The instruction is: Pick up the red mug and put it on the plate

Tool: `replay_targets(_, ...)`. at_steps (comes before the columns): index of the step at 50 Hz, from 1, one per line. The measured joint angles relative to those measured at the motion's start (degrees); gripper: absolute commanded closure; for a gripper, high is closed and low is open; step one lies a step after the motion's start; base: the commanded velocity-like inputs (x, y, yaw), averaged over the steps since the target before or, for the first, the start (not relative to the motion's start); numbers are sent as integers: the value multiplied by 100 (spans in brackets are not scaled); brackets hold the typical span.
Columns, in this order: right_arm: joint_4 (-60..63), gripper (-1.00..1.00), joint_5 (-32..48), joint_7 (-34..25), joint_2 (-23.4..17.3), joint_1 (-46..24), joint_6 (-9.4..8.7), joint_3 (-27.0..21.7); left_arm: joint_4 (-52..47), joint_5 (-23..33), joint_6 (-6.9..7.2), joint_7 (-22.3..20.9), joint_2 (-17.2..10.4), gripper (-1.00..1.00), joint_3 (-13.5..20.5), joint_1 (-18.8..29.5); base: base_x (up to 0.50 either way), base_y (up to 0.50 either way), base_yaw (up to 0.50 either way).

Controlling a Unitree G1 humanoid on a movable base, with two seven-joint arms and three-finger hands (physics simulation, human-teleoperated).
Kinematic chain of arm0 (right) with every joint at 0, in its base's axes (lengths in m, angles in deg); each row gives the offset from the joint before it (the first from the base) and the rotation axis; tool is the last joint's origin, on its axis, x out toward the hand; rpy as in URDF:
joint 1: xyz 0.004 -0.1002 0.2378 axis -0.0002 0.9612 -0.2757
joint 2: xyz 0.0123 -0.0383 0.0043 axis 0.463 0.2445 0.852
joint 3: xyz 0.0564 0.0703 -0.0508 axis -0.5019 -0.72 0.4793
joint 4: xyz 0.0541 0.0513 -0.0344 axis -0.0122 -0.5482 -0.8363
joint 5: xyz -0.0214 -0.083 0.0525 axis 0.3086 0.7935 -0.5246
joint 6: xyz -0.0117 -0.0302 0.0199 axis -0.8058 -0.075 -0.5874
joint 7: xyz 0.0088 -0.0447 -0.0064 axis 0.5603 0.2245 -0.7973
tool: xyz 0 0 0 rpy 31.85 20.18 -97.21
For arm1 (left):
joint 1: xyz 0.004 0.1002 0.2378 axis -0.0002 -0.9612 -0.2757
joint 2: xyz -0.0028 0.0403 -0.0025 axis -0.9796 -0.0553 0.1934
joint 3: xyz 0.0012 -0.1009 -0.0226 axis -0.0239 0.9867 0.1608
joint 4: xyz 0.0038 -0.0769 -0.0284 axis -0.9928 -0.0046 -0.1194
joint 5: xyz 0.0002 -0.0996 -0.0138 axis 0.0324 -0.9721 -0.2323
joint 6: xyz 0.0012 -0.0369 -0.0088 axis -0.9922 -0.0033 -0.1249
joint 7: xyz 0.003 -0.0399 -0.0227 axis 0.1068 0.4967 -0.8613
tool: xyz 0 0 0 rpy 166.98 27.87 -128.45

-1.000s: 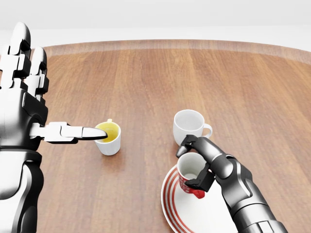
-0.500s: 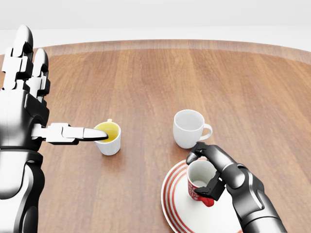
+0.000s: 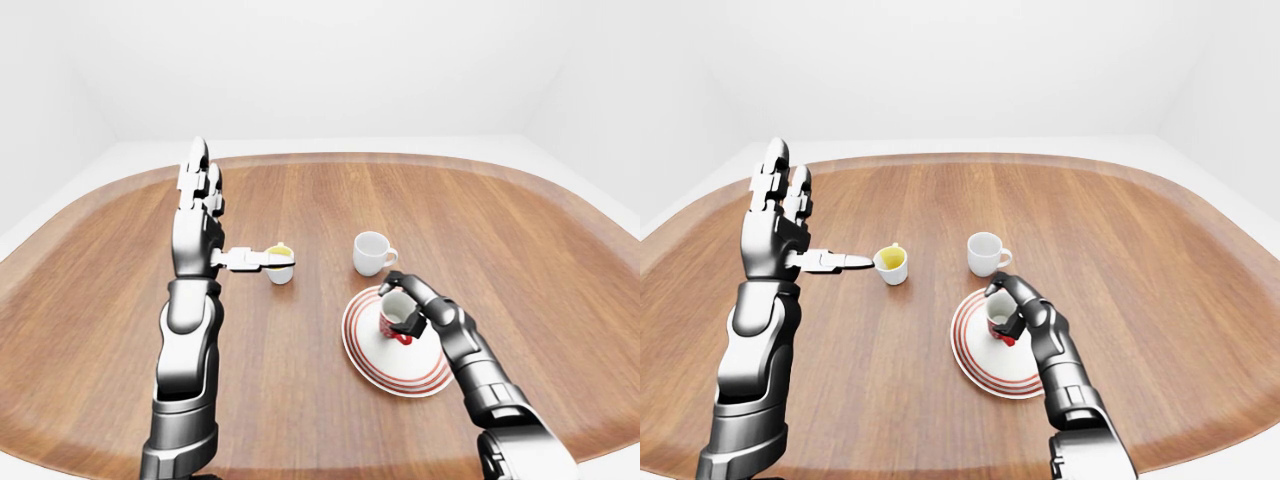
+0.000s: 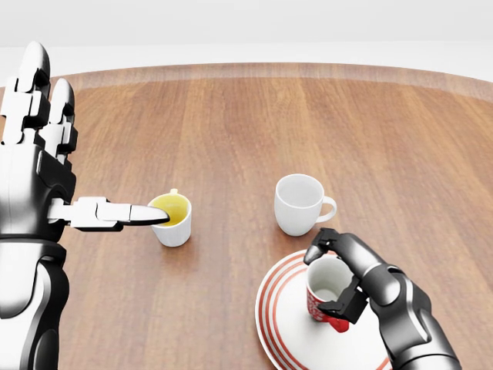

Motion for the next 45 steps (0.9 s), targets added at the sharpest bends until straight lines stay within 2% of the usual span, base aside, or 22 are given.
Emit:
replay_targets(5, 51, 100, 45, -16, -12, 22, 0, -13, -13, 1, 0, -1, 2, -100, -1, -13, 0, 0, 0)
replay_targets(6, 55, 81, 53, -18, -14, 24, 0, -15, -17, 1, 0, -1, 2, -100, -1, -15, 0, 0, 0)
replay_targets(7, 61, -43, 60, -17, -16, 25, 0, -17, -21, 1, 0, -1, 2, -100, 0, -16, 0, 0, 0)
replay_targets(8, 61, -100, 61, -20, -17, 26, 0, -18, -24, 1, 0, -1, 2, -100, 1, -17, 0, 0, 0)
replay_targets(45, 209, -100, 72, -65, 4, 14, 0, -16, -146, -3, 0, 1, -10, -100, 14, 10, 0, 0, 0)
